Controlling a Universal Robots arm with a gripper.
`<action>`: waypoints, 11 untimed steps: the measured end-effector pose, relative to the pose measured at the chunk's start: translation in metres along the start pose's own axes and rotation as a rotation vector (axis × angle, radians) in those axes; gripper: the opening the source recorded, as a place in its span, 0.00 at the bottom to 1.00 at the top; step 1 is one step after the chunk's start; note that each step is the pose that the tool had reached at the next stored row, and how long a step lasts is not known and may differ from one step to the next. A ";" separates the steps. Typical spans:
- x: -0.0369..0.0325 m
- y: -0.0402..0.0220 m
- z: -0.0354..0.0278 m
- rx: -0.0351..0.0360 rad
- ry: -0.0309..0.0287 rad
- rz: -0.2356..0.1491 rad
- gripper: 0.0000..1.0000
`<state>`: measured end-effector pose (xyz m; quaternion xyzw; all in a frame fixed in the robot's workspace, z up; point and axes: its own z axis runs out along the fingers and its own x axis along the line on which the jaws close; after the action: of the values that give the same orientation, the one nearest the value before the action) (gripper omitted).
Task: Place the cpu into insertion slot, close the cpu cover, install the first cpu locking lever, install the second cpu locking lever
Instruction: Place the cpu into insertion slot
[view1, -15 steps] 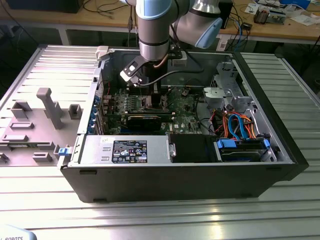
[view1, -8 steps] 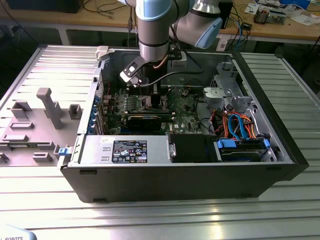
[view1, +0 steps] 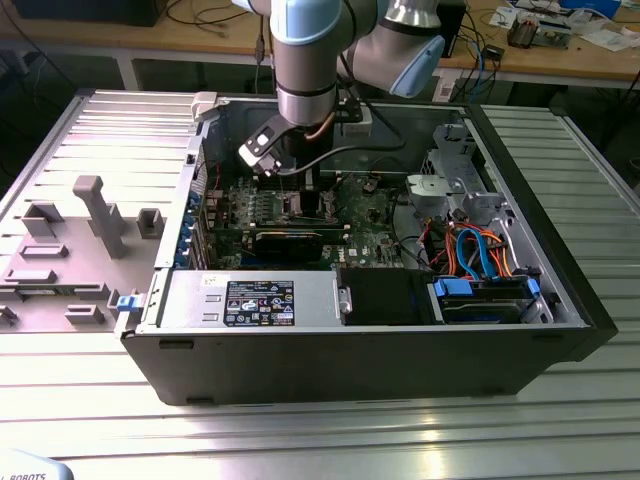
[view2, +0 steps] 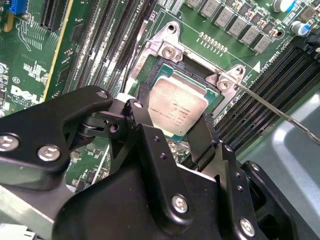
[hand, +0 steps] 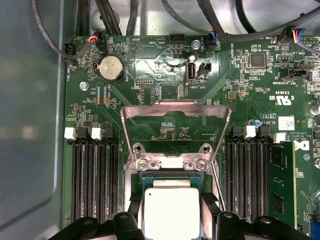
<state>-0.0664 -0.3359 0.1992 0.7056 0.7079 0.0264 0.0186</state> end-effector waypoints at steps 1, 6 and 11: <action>0.0000 0.0000 0.0002 0.0001 -0.0001 0.000 0.55; -0.0001 -0.0001 0.0011 0.0001 -0.0013 0.013 0.55; 0.0001 0.0000 0.0003 -0.0003 -0.0004 0.013 0.55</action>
<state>-0.0663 -0.3358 0.1989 0.7102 0.7032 0.0265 0.0187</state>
